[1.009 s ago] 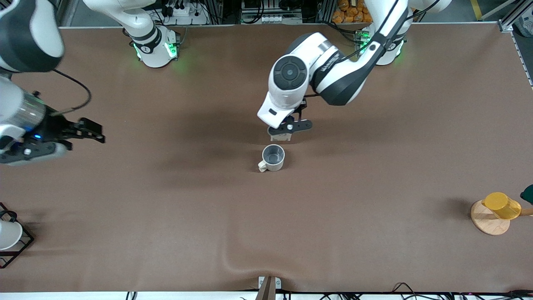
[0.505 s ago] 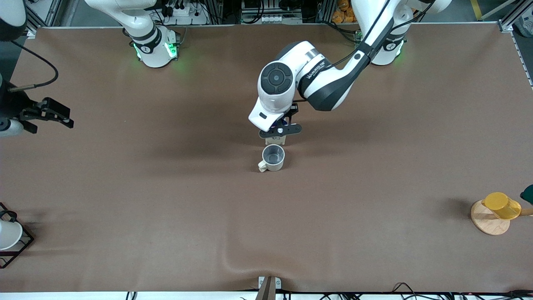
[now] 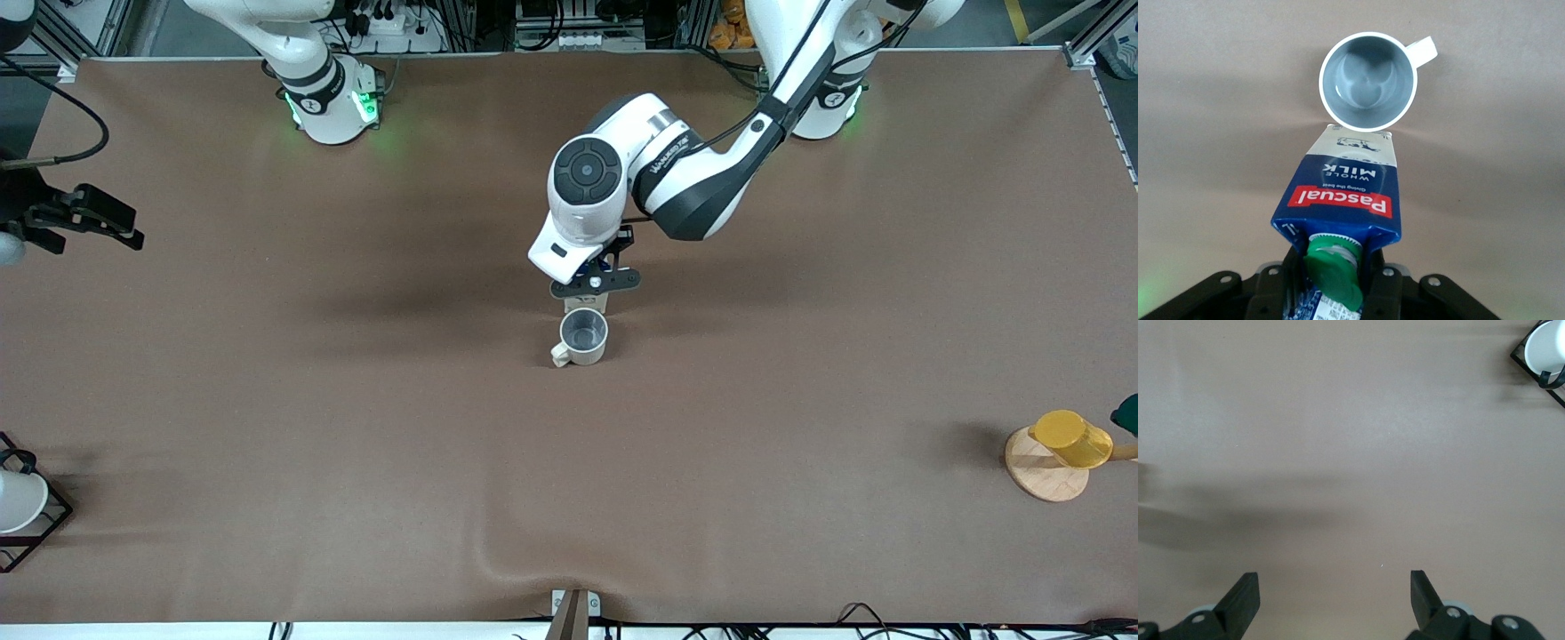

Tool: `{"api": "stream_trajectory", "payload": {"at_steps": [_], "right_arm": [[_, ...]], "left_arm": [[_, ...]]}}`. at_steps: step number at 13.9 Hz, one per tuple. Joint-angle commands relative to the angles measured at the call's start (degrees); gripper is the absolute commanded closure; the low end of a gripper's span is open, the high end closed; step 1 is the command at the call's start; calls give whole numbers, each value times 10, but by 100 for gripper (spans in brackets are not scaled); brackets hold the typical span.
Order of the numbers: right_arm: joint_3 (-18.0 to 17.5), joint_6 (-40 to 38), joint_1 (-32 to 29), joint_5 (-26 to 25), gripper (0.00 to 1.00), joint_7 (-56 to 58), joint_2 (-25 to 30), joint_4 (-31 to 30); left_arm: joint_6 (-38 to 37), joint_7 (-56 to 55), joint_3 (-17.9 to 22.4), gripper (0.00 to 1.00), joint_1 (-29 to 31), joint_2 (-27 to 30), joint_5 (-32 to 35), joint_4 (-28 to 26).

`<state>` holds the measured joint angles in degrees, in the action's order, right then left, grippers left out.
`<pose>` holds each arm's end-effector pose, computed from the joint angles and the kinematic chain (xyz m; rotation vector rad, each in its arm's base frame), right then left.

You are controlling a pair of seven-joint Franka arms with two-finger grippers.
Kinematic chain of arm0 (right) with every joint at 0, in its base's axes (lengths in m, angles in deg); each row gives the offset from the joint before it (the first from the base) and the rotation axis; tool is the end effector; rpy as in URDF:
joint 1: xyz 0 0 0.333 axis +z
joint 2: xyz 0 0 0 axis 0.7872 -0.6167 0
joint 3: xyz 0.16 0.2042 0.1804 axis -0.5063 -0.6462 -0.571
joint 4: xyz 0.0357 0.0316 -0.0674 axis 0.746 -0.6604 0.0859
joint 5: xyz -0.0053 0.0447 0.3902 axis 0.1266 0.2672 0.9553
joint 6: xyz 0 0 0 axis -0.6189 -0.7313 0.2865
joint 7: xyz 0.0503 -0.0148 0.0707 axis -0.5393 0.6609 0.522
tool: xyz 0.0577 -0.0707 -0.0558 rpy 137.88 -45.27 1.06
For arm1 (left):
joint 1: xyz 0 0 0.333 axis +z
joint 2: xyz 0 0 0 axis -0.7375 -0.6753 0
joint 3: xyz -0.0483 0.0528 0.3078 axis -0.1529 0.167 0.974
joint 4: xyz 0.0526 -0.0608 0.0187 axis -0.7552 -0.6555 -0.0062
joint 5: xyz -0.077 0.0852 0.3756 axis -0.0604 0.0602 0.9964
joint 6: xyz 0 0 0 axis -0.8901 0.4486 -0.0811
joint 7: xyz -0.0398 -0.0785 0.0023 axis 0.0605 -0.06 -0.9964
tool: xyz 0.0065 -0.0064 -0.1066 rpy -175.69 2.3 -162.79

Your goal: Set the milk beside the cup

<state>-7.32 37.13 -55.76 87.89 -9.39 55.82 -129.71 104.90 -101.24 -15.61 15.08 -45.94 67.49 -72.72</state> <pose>0.5499 -0.0232 0.6206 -3.1313 -0.0561 0.0203 0.4782 -0.5047 0.3689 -3.1160 -0.2080 0.3335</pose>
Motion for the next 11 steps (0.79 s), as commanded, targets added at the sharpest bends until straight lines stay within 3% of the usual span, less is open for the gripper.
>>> {"api": "stream_trajectory", "payload": {"at_steps": [1, 4, 5, 6, 11], "right_arm": [[-9, -12, -9, -3, 0, -11, 13, -1], [7, -16, 4, -6, 0, -11, 19, 2], [14, -16, 11, -7, 0, -11, 19, 2], [13, -13, 8, -7, 0, -11, 19, 2], [13, -16, 8, -7, 0, -38, 19, 3]], "left_arm": [[8, 1, 3, 63, -7, -19, 15, 17], [8, 1, 4, 54, -6, -19, 15, 16], [8, 1, 3, 41, -5, -19, 15, 16], [8, -4, 3, 1, -3, -19, 14, 16], [6, -4, 2, 0, 1, 8, 11, 17]]}}
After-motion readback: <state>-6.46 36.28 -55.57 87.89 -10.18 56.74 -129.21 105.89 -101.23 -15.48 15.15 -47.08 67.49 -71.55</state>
